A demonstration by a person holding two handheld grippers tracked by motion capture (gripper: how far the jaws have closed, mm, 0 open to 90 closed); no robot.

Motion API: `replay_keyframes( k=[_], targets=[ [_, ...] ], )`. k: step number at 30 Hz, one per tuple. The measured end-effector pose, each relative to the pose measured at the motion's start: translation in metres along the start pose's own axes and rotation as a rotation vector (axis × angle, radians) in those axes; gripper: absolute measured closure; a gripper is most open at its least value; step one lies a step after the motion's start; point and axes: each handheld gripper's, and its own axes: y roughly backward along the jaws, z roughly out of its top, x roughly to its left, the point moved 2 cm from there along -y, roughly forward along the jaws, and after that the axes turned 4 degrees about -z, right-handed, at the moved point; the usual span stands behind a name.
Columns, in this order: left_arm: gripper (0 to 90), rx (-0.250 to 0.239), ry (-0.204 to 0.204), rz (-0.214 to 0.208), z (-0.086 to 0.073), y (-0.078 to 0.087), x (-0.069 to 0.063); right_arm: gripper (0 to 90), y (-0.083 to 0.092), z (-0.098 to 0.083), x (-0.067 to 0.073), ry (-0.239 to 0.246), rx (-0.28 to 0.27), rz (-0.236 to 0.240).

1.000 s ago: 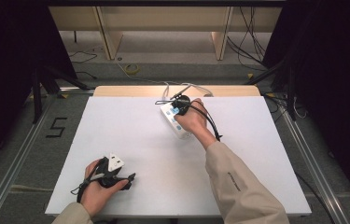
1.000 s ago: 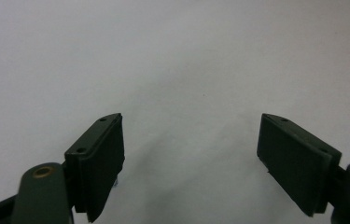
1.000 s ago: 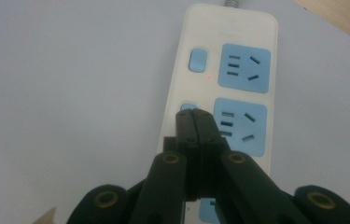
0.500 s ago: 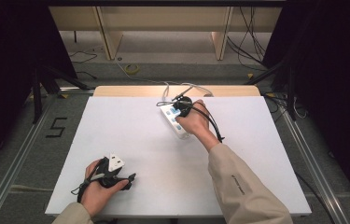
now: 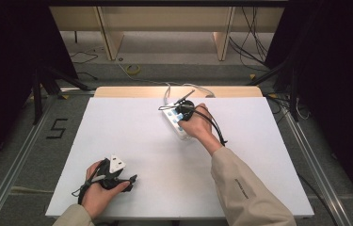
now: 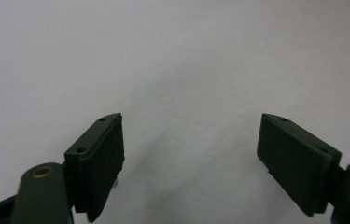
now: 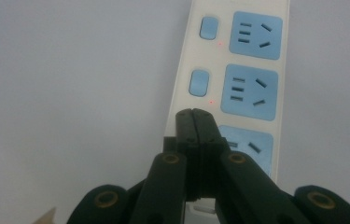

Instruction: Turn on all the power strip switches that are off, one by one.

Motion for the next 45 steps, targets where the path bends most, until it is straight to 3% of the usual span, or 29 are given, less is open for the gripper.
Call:
replay_keyframes(
  k=[45],
  targets=[
    [22.9, 0.005, -0.004, -0.001, 0.000, 0.000, 0.000, 90.0, -0.011, -0.003, 0.004, 0.008, 0.031, -0.020]
  ],
)
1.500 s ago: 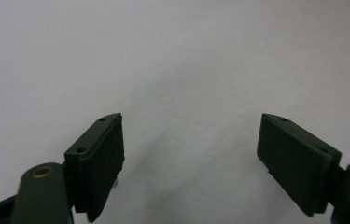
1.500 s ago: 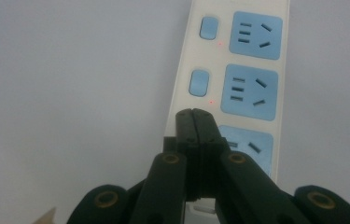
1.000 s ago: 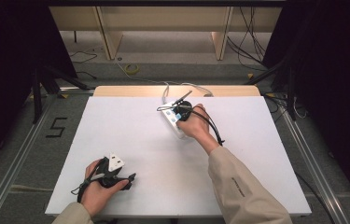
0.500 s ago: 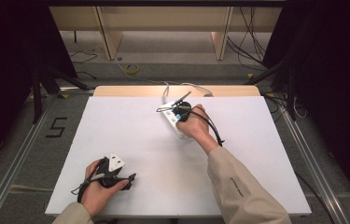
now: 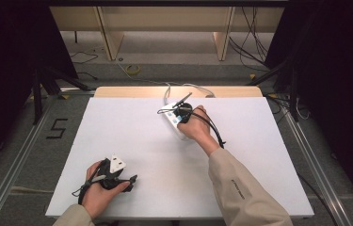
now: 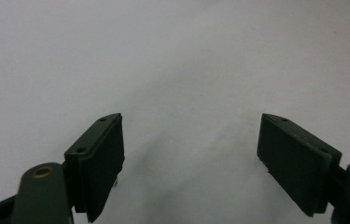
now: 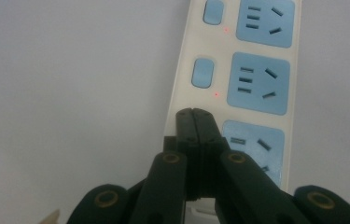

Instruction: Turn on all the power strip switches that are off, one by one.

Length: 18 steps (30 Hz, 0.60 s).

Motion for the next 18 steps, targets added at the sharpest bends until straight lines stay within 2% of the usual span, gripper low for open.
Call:
replay_keyframes(
  k=[8, 12, 18],
  targets=[
    [22.9, 0.001, 0.000, -0.001, -0.0001, 0.0000, 0.0002, 90.0, 0.0004, -0.0018, 0.0000, -0.002, -0.013, -0.004],
    [22.9, 0.000, -0.004, 0.000, 0.0000, -0.0002, -0.0002, 90.0, 0.0002, -0.0030, -0.0018, -0.020, -0.024, 0.009],
    [22.9, 0.002, -0.001, -0.002, -0.0002, -0.0002, 0.0001, 90.0, 0.0012, -0.0023, -0.0037, -0.019, -0.025, 0.015]
  ],
)
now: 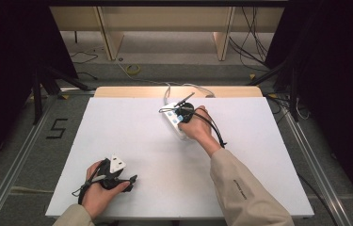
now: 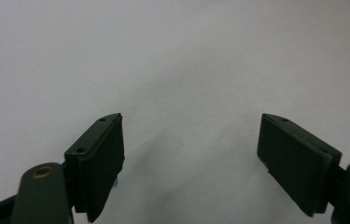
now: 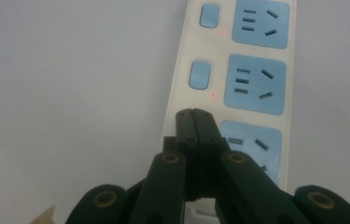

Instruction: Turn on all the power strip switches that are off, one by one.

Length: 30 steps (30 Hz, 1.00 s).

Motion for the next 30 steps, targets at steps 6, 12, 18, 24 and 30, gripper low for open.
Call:
replay_keyframes(
  k=[6, 12, 18, 24, 30],
  targets=[
    [22.9, 0.000, 0.001, 0.001, 0.000, 0.000, 0.000, 90.0, 0.002, -0.001, -0.001, 0.002, -0.018, -0.006],
    [22.9, -0.001, -0.001, 0.001, 0.000, 0.000, 0.000, 89.6, 0.008, -0.002, -0.002, 0.013, -0.032, -0.004],
    [22.9, 0.000, 0.000, 0.001, 0.000, 0.000, 0.000, 86.6, 0.013, -0.008, -0.002, 0.023, -0.037, 0.004],
    [22.9, 0.001, 0.000, 0.001, 0.000, -0.001, 0.000, 83.6, 0.017, -0.016, -0.005, 0.024, -0.043, 0.016],
    [22.9, 0.002, 0.001, 0.001, -0.001, 0.000, 0.000, 80.1, 0.024, -0.024, -0.007, 0.021, -0.060, 0.023]
  ],
)
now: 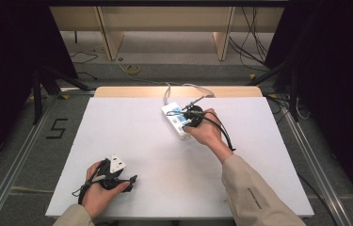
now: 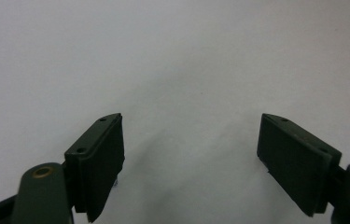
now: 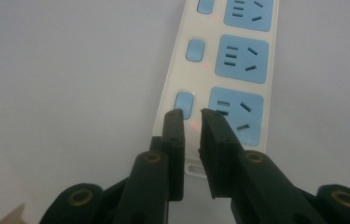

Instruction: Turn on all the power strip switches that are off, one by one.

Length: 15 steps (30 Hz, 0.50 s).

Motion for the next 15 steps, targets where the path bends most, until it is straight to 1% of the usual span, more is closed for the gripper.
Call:
replay_keyframes(
  k=[3, 6, 10, 11, 15],
  targets=[
    [22.9, 0.001, 0.000, 0.000, 0.000, 0.000, 0.000, 77.7, 0.005, -0.004, -0.001, 0.003, -0.016, 0.005],
    [22.9, 0.002, 0.002, 0.000, 0.000, 0.000, 0.000, 75.3, 0.010, -0.009, -0.001, 0.002, -0.029, 0.020],
    [22.9, 0.005, 0.001, 0.000, -0.001, 0.000, 0.001, 72.2, 0.016, -0.017, -0.003, -0.018, -0.051, 0.049],
    [22.9, 0.002, 0.006, 0.000, -0.001, 0.000, 0.000, 71.5, 0.018, -0.020, -0.003, -0.020, -0.055, 0.057],
    [22.8, 0.000, 0.007, 0.001, -0.001, 0.000, 0.000, 68.5, 0.024, -0.029, -0.002, -0.020, -0.078, 0.062]
  ],
)
